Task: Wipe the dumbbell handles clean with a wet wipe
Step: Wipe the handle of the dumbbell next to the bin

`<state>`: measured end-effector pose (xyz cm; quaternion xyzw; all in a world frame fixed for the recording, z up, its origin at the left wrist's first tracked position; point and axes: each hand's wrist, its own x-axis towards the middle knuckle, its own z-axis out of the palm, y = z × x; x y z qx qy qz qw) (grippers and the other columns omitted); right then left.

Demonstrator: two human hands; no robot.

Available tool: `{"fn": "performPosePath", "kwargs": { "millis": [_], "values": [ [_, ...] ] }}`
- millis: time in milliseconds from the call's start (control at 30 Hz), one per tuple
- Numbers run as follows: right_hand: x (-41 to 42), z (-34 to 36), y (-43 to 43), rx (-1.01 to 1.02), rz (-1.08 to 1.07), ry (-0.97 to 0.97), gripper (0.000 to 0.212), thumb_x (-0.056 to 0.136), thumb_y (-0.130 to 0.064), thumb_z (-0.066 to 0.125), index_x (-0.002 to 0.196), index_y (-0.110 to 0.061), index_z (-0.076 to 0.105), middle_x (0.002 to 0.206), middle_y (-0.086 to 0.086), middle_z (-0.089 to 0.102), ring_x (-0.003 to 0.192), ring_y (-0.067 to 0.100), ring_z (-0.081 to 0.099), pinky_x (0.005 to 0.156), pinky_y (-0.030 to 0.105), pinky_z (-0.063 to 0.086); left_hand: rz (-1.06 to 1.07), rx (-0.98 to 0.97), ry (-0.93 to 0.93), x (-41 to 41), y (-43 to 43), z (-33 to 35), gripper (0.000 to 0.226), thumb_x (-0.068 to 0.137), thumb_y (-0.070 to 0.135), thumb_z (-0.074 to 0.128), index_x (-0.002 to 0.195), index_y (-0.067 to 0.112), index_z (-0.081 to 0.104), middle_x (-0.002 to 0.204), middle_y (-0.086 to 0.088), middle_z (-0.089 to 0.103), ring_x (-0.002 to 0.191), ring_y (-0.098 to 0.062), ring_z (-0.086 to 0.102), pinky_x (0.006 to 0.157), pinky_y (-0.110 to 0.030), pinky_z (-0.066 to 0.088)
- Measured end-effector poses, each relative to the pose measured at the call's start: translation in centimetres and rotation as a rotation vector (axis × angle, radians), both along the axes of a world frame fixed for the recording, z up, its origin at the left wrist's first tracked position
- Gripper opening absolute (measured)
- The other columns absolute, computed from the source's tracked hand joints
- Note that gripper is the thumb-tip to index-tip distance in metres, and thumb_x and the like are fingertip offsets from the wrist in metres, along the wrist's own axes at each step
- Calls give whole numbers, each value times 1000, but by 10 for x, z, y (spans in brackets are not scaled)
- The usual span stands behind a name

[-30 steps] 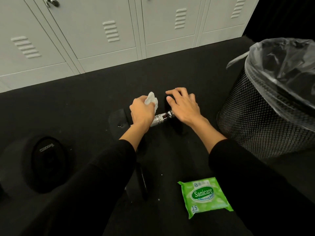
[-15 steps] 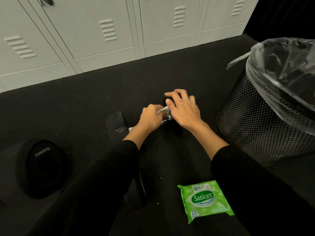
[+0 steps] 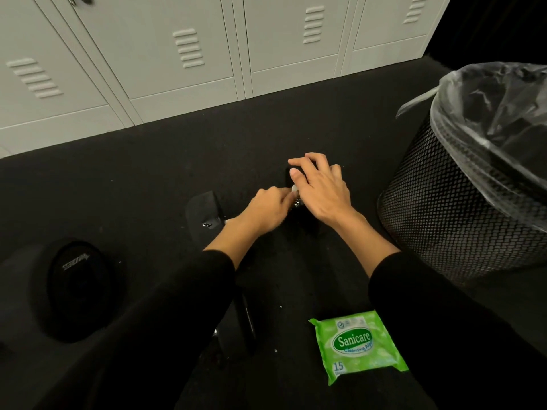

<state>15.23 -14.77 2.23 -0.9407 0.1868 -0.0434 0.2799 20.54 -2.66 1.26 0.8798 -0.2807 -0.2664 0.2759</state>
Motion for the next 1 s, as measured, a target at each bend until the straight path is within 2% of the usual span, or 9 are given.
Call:
{"fn": "performPosePath", "kwargs": {
  "millis": [100, 233, 333, 433, 533, 633, 700, 767, 1000],
  "values": [
    [-1, 0, 0, -11, 5, -2, 37, 100, -44, 31, 134, -37, 41, 148, -5, 26, 128, 27, 32, 89, 36, 34, -15, 33, -118, 2, 16, -8, 32, 102, 29, 39, 128, 18, 56, 96, -8, 64, 84, -20, 62, 79, -38, 53],
    [-3, 0, 0, -15, 5, -2, 37, 99, -44, 32, 134, -37, 41, 148, -5, 26, 127, 27, 32, 87, 35, 32, 85, 179, -49, 20, 1, -3, 30, 101, 32, 42, 104, 10, 63, 89, -8, 60, 81, -20, 59, 70, -34, 47],
    [-3, 0, 1, -11, 2, -2, 37, 99, -44, 32, 134, -38, 42, 148, -6, 26, 128, 27, 33, 91, 38, 35, -19, 191, -50, 15, -15, -3, 27, 102, 26, 40, 109, 10, 61, 94, -8, 61, 82, -19, 59, 73, -35, 49],
    [-3, 0, 1, -20, -2, -5, 36, 99, -44, 32, 134, -37, 42, 148, -6, 26, 128, 27, 32, 92, 39, 35, -112, 112, -120, 1, -5, -13, 35, 102, 19, 38, 135, 13, 47, 131, -16, 56, 116, -29, 56, 98, -45, 47],
    [-4, 0, 1, -26, 3, -12, 36, 100, -41, 31, 135, -37, 42, 149, -6, 26, 129, 27, 32, 89, 35, 32, -211, 24, -221, -3, 17, -22, 49, 103, 20, 39, 150, 14, 28, 156, -8, 30, 144, -23, 25, 116, -43, 27],
    [-6, 1, 1, -16, 7, -8, 37, 101, -40, 31, 136, -37, 41, 150, -5, 25, 130, 27, 31, 90, 35, 32, -154, 41, -217, 2, 19, -24, 45, 102, 20, 41, 146, 18, 37, 148, -9, 43, 136, -24, 42, 110, -41, 37],
    [-7, 1, 0, -11, 12, -6, 37, 101, -40, 30, 136, -37, 40, 150, -5, 24, 130, 27, 30, 89, 34, 31, 7, 77, -153, 10, 6, -21, 38, 101, 23, 43, 138, 19, 49, 129, -11, 59, 109, -24, 60, 92, -38, 51],
    [-6, 0, 0, -10, 13, -8, 37, 100, -41, 30, 136, -38, 40, 150, -5, 24, 130, 27, 30, 90, 35, 32, 112, 77, -70, 16, -5, -18, 34, 101, 23, 45, 132, 18, 56, 119, -10, 63, 98, -20, 61, 79, -31, 50],
    [-6, 1, 1, -9, 18, -6, 37, 100, -41, 31, 136, -38, 40, 150, -5, 24, 131, 27, 30, 95, 40, 37, 113, -239, -278, -18, 9, -28, 32, 96, 17, 54, 128, 13, 58, 128, -9, 59, 118, -20, 55, 93, -24, 42]
  ]
}}
